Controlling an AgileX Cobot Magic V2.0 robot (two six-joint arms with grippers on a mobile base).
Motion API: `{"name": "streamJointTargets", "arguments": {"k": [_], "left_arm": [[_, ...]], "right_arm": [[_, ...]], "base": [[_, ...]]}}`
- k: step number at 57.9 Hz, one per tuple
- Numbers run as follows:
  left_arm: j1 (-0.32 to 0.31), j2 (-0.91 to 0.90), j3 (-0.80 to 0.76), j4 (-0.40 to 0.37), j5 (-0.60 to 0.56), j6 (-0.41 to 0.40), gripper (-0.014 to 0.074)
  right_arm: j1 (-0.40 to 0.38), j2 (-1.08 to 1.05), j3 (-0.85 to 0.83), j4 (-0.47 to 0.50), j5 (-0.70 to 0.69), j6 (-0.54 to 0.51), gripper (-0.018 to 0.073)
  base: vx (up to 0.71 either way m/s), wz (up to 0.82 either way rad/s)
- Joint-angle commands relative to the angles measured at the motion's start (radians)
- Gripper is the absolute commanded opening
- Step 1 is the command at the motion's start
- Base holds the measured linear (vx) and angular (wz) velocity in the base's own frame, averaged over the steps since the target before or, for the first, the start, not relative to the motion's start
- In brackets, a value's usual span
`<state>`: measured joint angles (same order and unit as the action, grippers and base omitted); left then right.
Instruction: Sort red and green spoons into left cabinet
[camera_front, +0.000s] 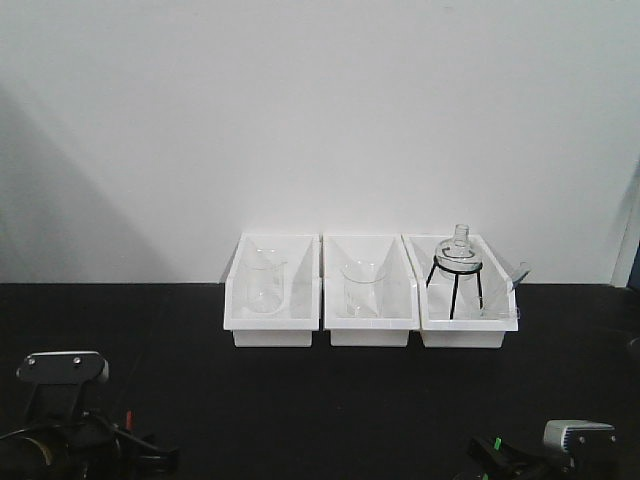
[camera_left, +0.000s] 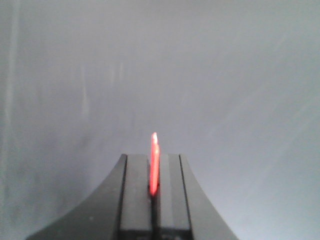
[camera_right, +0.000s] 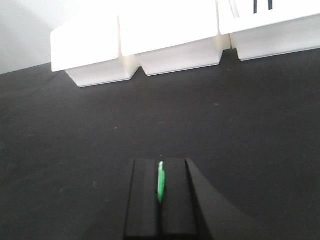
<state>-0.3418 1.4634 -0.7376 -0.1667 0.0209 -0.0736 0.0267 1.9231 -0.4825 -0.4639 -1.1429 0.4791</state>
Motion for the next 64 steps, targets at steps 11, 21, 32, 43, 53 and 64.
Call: {"name": "streamJointTargets", "arguments": {"k": [11,21,32,43,53,64], "left_arm": [[-0.008,-0.175,-0.028,0.0,-0.087,0.053,0.0],[-0.008,-0.258,-0.028,0.0,-0.09,0.074,0.0],[-0.008,-0.352,-0.028,-0.001,-0.088,0.119,0.0],[-0.008,-0.469,-0.023,0.0,-0.031,0.123,0.0],[-0.008,-0.593,-0.023,0.001,0.098,0.171,0.0],[-0.008,-0.747,-0.022,0.008,0.285,0.208,0.0]], "right_arm": [[-0.003,-0.142,-0.015,-0.093,-0.163,-0.036,-0.0006],[-0.003,-0.288,-0.015,-0.116,0.002,-0.041,-0.0006],[-0.003,-0.48,-0.015,-0.205,0.123,-0.037,-0.0006],[-0.003,-0.716,-0.015,-0.308,0.31,0.142,-0.0006],[-0.003,-0.97,-0.015,-0.519,0.532,0.433,-0.0006],[-0.003,-1.226,-0.015,-0.914,0.677,0.868,-0.0006]], "base": [[0.0,0.0],[0.0,0.0],[0.0,0.0],[0.0,0.0],[0.0,0.0],[0.0,0.0]]}}
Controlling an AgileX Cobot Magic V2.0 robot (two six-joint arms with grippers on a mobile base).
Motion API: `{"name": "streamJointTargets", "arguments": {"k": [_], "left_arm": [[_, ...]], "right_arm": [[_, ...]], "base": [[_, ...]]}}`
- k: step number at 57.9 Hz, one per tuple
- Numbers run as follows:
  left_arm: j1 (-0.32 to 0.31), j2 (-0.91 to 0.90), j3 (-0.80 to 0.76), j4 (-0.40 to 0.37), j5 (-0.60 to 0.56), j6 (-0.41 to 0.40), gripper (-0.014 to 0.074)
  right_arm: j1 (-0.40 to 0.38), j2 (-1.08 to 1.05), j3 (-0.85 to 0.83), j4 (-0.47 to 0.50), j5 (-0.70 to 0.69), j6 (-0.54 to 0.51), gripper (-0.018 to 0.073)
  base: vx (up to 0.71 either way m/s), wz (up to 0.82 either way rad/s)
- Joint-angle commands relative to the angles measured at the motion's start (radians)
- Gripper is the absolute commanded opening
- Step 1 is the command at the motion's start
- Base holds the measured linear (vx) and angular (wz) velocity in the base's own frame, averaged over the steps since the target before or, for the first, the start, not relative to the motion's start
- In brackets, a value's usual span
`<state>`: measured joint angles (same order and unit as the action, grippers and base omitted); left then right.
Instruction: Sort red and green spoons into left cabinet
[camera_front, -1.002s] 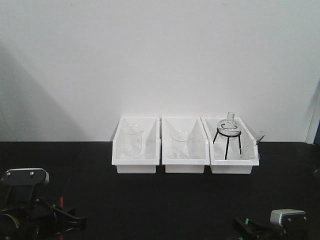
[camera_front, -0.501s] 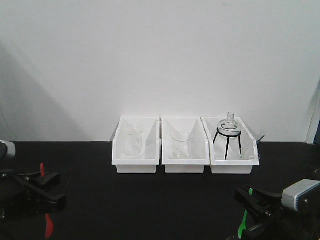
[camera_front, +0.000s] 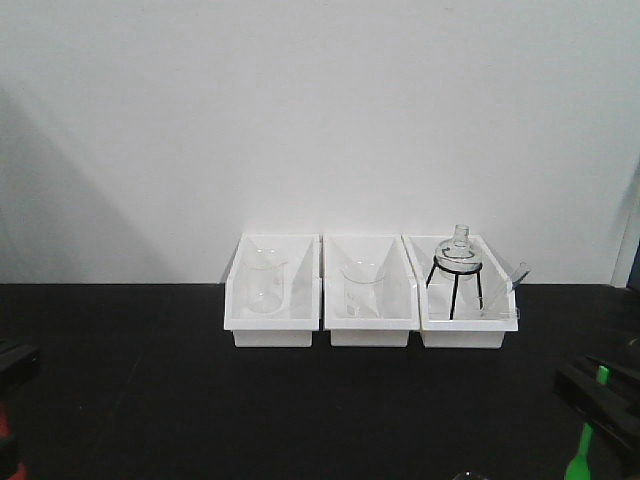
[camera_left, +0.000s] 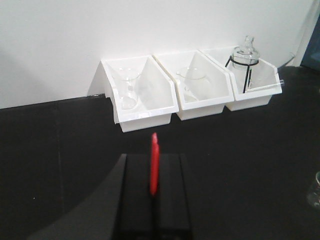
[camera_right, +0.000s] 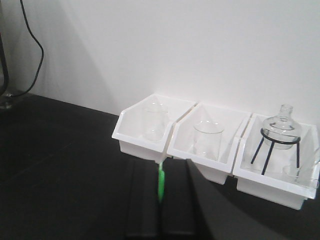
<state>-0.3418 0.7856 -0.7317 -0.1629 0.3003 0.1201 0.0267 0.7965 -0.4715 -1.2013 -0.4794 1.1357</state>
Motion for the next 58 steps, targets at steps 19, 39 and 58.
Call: {"name": "streamJointTargets", "arguments": {"k": [19,39,58], "left_arm": [[-0.007,-0.324,0.133,0.039,0.01,0.003,0.0],[-0.007,-0.358,0.204,0.042,-0.083,0.007,0.0],[-0.007,-0.358,0.204,0.038,-0.073,0.006,0.0]], "right_arm": [[-0.003,-0.346,-0.007,-0.581,0.025,0.698,-0.0004],[-0.003,-0.38,0.024,-0.581,0.085,0.708,-0.0004],[-0.003,-0.38,0.024,-0.581,0.081,0.708,-0.0004]], "base": [[0.0,0.0],[0.0,0.0],[0.0,0.0]]}}
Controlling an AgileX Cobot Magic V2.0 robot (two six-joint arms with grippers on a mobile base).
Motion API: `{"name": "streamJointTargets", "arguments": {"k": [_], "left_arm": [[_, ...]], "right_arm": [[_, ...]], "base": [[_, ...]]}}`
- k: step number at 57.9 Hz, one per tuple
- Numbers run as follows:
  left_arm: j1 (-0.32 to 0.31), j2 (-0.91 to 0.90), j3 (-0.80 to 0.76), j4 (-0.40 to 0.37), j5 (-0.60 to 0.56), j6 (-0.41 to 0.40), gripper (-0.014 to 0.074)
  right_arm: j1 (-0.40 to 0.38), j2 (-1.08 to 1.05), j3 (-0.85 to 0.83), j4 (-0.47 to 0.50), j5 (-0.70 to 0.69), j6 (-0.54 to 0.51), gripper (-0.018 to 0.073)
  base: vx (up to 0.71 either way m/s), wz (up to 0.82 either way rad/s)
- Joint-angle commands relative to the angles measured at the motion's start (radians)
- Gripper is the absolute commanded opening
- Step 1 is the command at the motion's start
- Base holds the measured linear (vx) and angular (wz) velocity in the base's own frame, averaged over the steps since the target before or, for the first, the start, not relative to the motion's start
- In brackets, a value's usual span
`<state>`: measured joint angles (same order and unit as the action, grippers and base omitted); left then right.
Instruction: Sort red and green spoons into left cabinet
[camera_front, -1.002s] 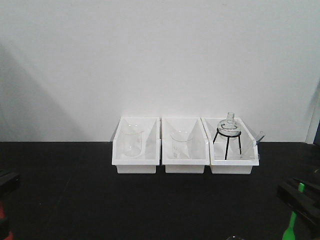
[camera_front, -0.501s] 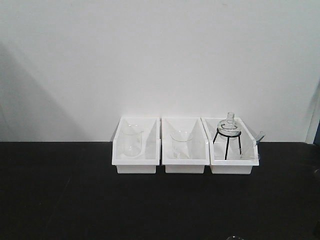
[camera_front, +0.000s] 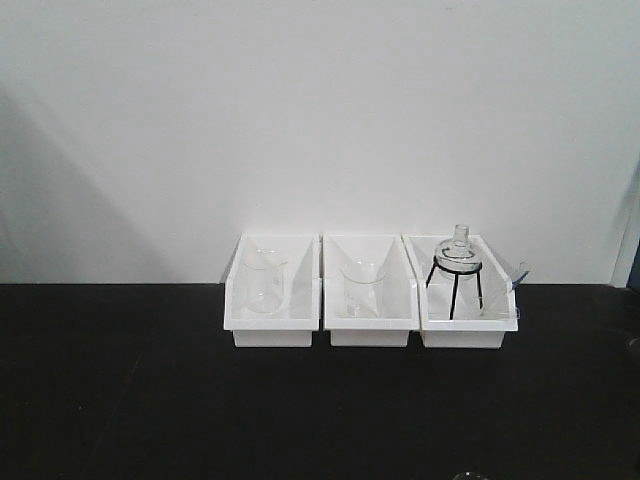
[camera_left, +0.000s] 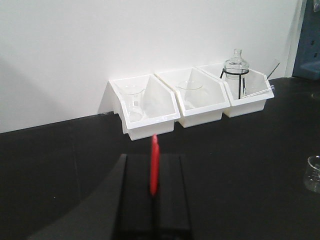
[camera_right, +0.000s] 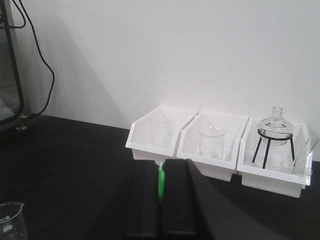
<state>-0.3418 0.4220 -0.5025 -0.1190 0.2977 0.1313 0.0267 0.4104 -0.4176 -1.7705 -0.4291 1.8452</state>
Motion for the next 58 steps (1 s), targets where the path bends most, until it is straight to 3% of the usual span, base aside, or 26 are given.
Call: {"name": "streamJointTargets", "arguments": {"k": [1,58], "left_arm": [[-0.007,0.005,-0.026,-0.006,-0.07,-0.006,0.0],[-0.007,0.005,-0.026,-0.006,-0.07,-0.006,0.0]], "right_arm": [[-0.003,0.006,-0.03,-0.012,0.031,-0.002,-0.0004],[-0.003,0.006,-0.03,-0.012,0.021,-0.002,-0.0004]], "base": [[0.0,0.0],[-0.01,0.0]]}}
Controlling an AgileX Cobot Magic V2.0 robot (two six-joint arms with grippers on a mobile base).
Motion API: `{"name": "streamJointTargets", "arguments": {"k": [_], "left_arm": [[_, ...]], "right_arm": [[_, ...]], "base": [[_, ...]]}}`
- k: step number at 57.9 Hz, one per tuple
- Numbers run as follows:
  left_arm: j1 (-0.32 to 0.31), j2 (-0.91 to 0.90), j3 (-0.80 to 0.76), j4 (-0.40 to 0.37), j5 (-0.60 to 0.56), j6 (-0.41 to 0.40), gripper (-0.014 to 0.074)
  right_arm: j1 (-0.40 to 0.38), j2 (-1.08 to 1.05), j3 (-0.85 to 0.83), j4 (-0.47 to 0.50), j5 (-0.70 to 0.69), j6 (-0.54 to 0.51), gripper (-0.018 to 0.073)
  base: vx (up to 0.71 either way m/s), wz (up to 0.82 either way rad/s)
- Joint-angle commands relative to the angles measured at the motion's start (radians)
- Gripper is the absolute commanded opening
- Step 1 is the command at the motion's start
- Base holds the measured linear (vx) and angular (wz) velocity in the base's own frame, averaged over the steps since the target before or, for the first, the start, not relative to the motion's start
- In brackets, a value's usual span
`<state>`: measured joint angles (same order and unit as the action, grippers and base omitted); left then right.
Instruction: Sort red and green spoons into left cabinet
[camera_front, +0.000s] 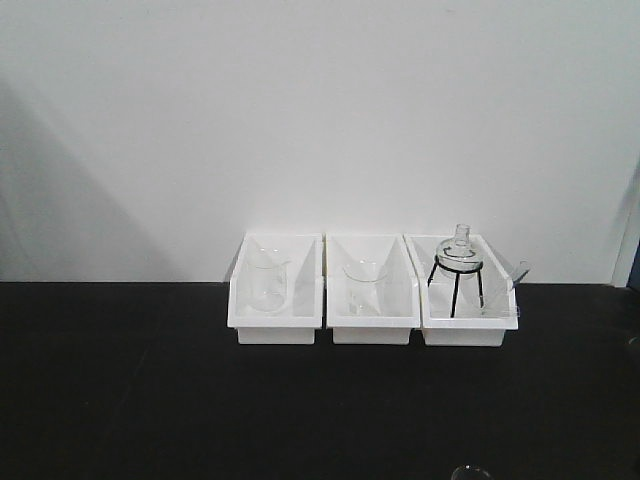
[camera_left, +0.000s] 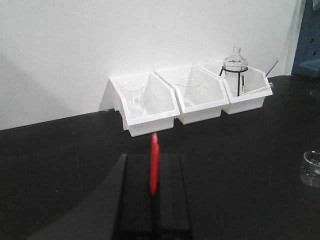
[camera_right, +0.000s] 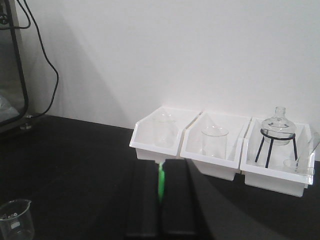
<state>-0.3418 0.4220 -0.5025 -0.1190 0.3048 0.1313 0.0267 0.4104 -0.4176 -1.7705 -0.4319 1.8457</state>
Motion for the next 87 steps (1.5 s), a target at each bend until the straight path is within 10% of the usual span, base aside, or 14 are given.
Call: {"name": "streamJointTargets", "arguments": {"k": [1,87], "left_arm": [[-0.007,0.005,-0.026,-0.006,-0.077,-0.006,0.0],[-0.007,0.005,-0.026,-0.006,-0.077,-0.006,0.0]], "right_arm": [[-0.003,0.006,-0.03,-0.012,0.023,-0.002,-0.0004],[-0.003,0.006,-0.03,-0.012,0.023,-0.002,-0.0004]], "base": [[-0.06,0.01],[-0.15,0.19]]}}
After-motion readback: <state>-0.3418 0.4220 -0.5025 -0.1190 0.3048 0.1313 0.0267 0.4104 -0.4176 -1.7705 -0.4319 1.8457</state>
